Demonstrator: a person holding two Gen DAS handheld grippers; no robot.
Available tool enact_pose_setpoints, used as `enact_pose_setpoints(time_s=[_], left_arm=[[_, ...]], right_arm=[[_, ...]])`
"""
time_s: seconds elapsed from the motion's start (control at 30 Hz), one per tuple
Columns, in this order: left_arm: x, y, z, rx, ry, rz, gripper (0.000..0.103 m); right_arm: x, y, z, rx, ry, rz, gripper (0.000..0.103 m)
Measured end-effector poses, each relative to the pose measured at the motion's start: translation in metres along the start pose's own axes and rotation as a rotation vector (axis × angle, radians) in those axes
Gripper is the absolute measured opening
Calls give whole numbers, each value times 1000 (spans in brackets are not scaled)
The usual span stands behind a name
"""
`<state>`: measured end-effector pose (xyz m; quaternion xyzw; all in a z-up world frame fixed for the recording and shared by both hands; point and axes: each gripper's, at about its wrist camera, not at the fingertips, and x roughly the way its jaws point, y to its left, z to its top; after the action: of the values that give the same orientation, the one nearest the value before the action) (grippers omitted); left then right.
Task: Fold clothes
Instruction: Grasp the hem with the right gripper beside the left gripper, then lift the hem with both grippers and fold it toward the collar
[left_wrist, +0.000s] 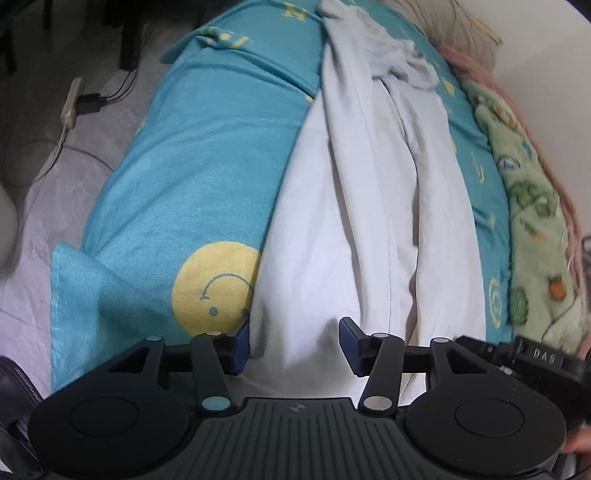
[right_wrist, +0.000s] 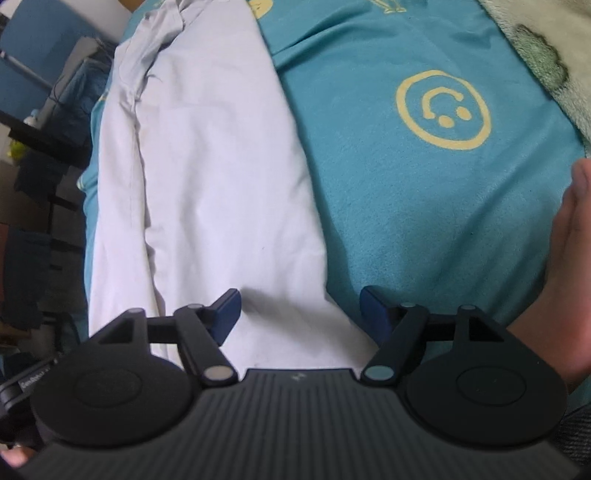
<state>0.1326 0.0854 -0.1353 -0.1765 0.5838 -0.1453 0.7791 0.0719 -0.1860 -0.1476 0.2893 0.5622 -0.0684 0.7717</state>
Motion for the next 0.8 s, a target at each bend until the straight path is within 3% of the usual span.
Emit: enact_pose_setpoints(time_s=[0.03,0.07,0.1,0.13,0.17,0.27,0.33,0.47,0.63,0.8], left_arm=[[1,-1,-1,8,8,-6,51],[1,-2,-3,13,13,-10,44],[0,-2,-5,18,14,-14,29],[-1,-3,-7,22,12,-21,23],[-3,-4,-8,27,10,-28,16],[-11,-7,-14,29,-21,-57,9],[-21,-4,-18,-7,-59,-94,8],[-52,2,-24,-107,-147,-209,7],[-103,-4,-24,-191,-265,-302,4],[-150,-23,-29,-214,-345,-391,3]], right_arm=[[1,2,-1,-14,17,7,74],[2,4,-2,-32,37,17,74],[3,7,-4,-53,58,31,73],[3,10,-7,-75,79,46,71],[3,13,-9,-98,86,36,63],[-3,23,-19,-154,75,-6,16],[-9,29,-25,-185,56,-33,9],[-39,30,-26,-135,-14,65,7],[-93,15,-17,-19,-151,200,6],[-148,-3,-10,4,-279,314,5]])
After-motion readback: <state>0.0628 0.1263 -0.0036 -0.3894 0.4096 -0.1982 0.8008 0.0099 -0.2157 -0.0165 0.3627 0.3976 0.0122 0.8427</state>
